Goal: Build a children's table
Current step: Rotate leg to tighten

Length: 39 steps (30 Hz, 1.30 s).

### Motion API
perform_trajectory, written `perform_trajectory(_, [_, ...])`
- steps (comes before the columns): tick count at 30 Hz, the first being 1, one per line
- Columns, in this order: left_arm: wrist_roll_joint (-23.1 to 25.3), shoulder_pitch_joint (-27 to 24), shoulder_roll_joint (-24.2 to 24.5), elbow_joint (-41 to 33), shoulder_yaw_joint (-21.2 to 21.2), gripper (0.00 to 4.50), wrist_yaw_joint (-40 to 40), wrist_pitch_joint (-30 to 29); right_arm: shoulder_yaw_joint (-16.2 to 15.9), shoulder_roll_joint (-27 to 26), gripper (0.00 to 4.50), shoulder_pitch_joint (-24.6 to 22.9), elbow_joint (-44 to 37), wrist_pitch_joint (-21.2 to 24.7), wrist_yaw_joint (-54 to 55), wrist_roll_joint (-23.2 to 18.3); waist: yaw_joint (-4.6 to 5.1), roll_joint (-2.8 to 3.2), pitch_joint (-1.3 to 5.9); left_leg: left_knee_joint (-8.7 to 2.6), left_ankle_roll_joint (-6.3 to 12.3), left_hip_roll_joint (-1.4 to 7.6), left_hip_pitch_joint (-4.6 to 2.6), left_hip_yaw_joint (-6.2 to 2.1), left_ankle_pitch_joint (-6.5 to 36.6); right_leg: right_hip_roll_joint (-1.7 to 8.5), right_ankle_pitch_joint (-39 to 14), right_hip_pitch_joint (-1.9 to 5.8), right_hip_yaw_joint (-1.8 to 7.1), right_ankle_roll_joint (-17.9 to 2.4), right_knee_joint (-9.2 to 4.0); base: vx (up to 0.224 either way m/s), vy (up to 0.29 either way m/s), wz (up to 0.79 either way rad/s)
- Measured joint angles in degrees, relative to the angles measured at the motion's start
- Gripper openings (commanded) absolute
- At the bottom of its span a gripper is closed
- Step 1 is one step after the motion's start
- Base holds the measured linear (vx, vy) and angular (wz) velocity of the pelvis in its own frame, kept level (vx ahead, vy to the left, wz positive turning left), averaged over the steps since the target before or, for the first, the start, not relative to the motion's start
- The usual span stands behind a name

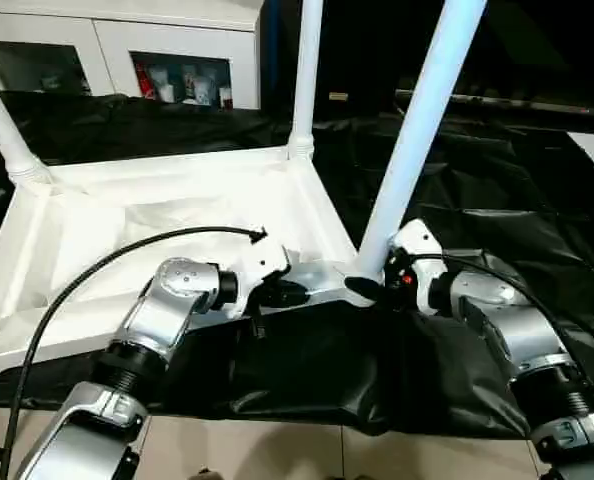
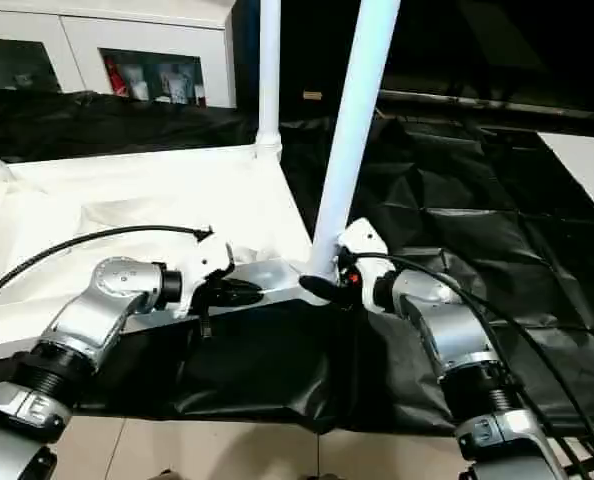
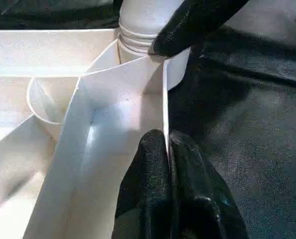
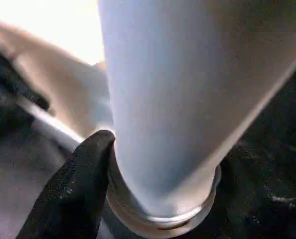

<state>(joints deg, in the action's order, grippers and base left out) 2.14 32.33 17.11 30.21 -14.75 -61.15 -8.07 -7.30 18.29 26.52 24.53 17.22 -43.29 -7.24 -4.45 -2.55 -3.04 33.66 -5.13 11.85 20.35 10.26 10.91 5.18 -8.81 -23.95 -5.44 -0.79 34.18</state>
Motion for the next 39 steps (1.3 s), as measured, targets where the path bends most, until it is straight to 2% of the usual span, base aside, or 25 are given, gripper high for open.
perform_trajectory(4, [1.24,2.81,-2.94,4.27,0.33,0.00,5.55,-1.09,3.93,-5.90,2.75,1.04,4.43,-1.28,11.30,-0.41,0.43,-0.26,0.08,0.16,-0.11,-0.02,-0.28,-0.03,-0.07,0.02,0.08,0.12,0.01,-0.10,-0.03,0.000,0.000,0.00])
perform_trajectory(7, [2.12,5.93,-6.52,8.77,0.80,0.00,11.45,-2.40,6.60,-9.68,2.74,3.52,8.91,-2.33,21.63,-0.16,0.79,-0.38,0.09,0.24,-0.11,-0.06,-0.27,-0.06,-0.07,0.05,0.09,0.18,0.00,-0.11,-0.08,0.000,0.000,0.00])
perform_trajectory(8, [2.17,8.80,-9.36,13.27,1.51,0.00,15.44,-3.81,7.57,-12.19,2.74,5.76,12.84,-3.94,28.10,0.74,0.72,-0.38,0.09,0.30,-0.11,-0.09,-0.26,-0.12,-0.07,0.07,0.09,0.23,-0.01,-0.11,-0.08,0.000,0.000,0.00])
perform_trajectory(11, [1.71,12.42,-13.82,18.99,2.91,0.00,21.49,-5.73,9.38,-15.28,2.74,9.85,19.18,-5.91,38.72,2.32,0.75,-0.35,0.07,0.30,-0.11,-0.13,-0.22,-0.11,-0.07,0.13,0.09,0.28,-0.01,-0.10,-0.12,0.000,0.000,0.00])
perform_trajectory(15, [0.69,14.79,-15.76,22.51,4.46,0.00,24.14,-6.78,9.74,-16.16,2.74,12.99,23.39,-6.90,44.07,3.59,0.75,-0.29,0.11,0.26,-0.11,-0.13,-0.15,-0.16,-0.07,0.13,0.11,0.26,-0.04,-0.07,-0.08,0.000,0.000,0.00])
perform_trajectory(20, [0.38,15.70,-15.76,23.79,4.82,0.00,24.29,-6.67,10.92,-16.95,2.74,13.88,24.74,-8.19,44.74,3.91,0.69,-0.25,0.12,0.10,-0.11,-0.10,-0.09,-0.16,-0.07,0.09,0.09,0.18,-0.07,-0.04,-0.07,0.000,0.000,0.00])
perform_trajectory(21, [0.42,16.02,-15.75,24.32,4.82,0.00,24.29,-6.49,11.33,-17.08,3.30,13.88,25.13,-8.85,44.74,3.89,0.66,-0.25,0.12,0.11,-0.10,-0.10,-0.09,-0.15,-0.07,0.09,0.10,0.18,-0.07,-0.05,-0.07,0.000,0.000,0.00])
perform_trajectory(22, [0.40,16.26,-15.72,24.84,4.81,0.00,24.29,-6.16,11.43,-17.08,3.44,13.88,25.42,-9.38,44.74,3.88,0.65,-0.25,0.12,0.12,-0.10,-0.10,-0.09,-0.14,-0.07,0.10,0.10,0.18,-0.06,-0.05,-0.08,0.000,0.000,0.00])
perform_trajectory(25, [1.11,17.23,-15.11,26.74,5.11,0.00,26.83,-4.53,11.08,-18.24,3.53,13.89,25.77,-11.72,43.81,3.89,1.24,-0.35,0.06,0.16,-0.10,-0.09,-0.09,-0.12,-0.07,0.09,0.12,0.18,-0.05,-0.06,-0.07,0.000,0.000,0.00])
perform_trajectory(27, [1.58,17.48,-14.35,26.99,5.41,0.00,28.13,-4.21,9.13,-17.98,3.87,13.52,24.28,-12.72,41.20,3.91,1.98,-0.43,0.02,0.16,-0.11,-0.09,0.10,-0.22,-0.07,0.06,0.15,0.09,-0.13,-0.10,-0.10,0.000,0.000,0.00])
perform_trajectory(29, [1.77,17.27,-13.87,26.45,4.90,0.00,26.30,-3.82,7.81,-15.63,3.99,11.72,20.15,-12.71,37.45,4.00,1.73,-0.45,0.00,0.13,-0.11,-0.08,0.12,-0.26,-0.07,0.05,0.14,-0.02,-0.17,-0.09,-0.10,0.000,0.000,0.00])
perform_trajectory(32, [1.65,16.40,-12.50,24.61,4.03,0.00,21.83,-3.77,6.55,-11.75,3.99,9.34,13.96,-9.99,30.67,3.83,1.37,-0.45,0.01,0.12,-0.09,-0.04,0.19,-0.26,-0.08,0.01,0.18,-0.01,-0.17,-0.26,-0.10,0.000,0.000,0.00])
perform_trajectory(33, [1.41,15.27,-11.30,22.97,3.21,0.00,18.06,-3.60,5.33,-8.47,3.99,7.22,9.87,-7.26,25.84,3.21,1.05,-0.46,0.01,0.11,0.11,-0.05,0.19,-0.25,-0.09,0.01,0.10,0.03,-0.15,-0.33,-0.11,0.000,0.000,0.00])
perform_trajectory(36, [1.08,13.75,-8.61,21.06,2.34,0.00,11.98,-1.76,4.77,-2.97,3.99,3.92,5.47,-3.72,18.66,2.54,0.82,-0.45,0.01,0.11,0.39,-0.04,0.15,-0.18,-0.10,0.01,-0.01,0.01,-0.13,-0.42,-0.09,0.000,0.000,0.00])
perform_trajectory(39, [1.11,12.92,-7.17,19.87,1.44,0.00,9.29,-0.16,3.77,-0.01,3.99,2.01,1.81,-1.80,13.08,1.42,0.80,-0.44,0.02,0.10,0.19,-0.03,0.05,-0.15,0.00,0.03,0.00,0.06,-0.12,-0.42,-0.05,0.000,0.000,0.00])
